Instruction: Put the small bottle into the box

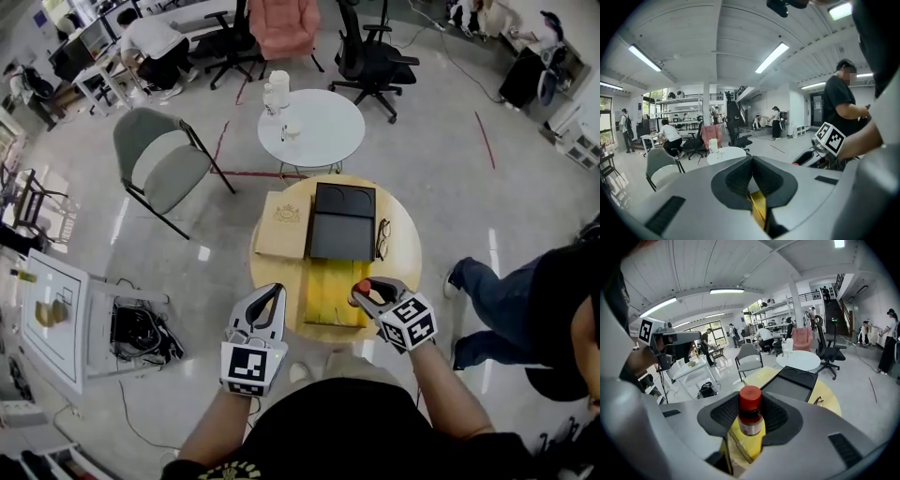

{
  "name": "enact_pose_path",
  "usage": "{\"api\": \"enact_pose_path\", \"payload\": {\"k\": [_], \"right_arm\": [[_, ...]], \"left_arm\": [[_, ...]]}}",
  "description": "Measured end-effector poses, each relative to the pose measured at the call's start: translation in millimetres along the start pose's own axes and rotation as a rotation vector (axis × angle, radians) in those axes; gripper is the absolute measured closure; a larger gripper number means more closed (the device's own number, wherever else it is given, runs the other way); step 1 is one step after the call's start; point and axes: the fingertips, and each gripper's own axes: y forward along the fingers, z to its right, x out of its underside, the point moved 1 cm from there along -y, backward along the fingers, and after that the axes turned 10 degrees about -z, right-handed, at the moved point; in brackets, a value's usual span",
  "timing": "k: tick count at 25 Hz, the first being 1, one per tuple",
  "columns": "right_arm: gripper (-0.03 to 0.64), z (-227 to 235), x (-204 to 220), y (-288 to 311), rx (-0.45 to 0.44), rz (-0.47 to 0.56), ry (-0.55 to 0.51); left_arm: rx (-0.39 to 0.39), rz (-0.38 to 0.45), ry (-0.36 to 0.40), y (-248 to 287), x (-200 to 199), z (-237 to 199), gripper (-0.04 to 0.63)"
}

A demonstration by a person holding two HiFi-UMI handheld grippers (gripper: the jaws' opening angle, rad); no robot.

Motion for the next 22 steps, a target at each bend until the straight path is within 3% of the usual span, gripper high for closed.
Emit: {"api": "enact_pose_path", "payload": {"k": [22], "right_arm": [[0.463,16,79,70,-0.004,-0.234,0.069]], "left_arm": [[-0.027,-0.009,-0.027,-8,7,-20,0.58]]}}
